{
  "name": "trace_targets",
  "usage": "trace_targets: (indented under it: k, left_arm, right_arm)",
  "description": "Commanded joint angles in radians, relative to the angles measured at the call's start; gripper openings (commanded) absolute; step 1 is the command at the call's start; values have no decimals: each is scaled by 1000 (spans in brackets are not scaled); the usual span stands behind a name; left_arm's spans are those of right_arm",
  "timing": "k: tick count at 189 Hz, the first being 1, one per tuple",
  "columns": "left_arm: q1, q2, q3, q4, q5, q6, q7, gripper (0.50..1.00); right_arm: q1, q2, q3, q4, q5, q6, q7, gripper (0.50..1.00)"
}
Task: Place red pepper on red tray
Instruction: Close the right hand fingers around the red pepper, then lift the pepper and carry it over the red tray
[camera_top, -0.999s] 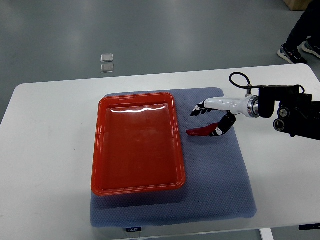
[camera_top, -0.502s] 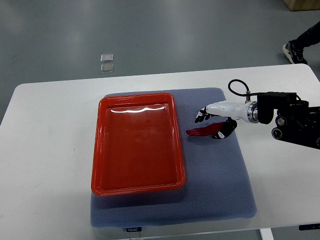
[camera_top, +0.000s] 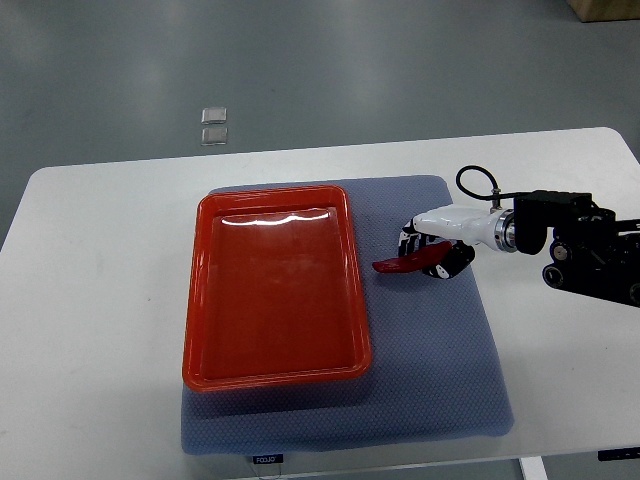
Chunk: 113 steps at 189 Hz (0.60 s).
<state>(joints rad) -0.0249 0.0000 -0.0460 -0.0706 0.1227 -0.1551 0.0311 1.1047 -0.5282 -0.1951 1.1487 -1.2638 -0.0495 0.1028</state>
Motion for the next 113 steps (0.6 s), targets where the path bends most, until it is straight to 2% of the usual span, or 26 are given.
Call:
trace_targets:
  k: [1, 27, 47, 78, 113]
  left_arm:
    - [0, 0, 0, 0, 0, 0, 0, 1000]
    - [0, 0, 0, 0, 0, 0, 0, 1000]
    - [-1, 0, 0, 0, 0, 0, 0, 1000]
    - [-1, 0, 0, 0, 0, 0, 0, 1000]
    - [0, 0, 0, 0, 0, 0, 0, 1000]
  right_arm:
    - [-2, 7, -6, -6, -2, -18, 1, 621]
    - [7, 5, -4, -15, 1, -41, 3, 547]
    - [23, 2, 0, -17, 4, -62, 3, 513]
    - [73, 8, 3, -15, 17, -69, 6, 500]
    - [127, 90, 2, -29, 44, -67, 5, 500]
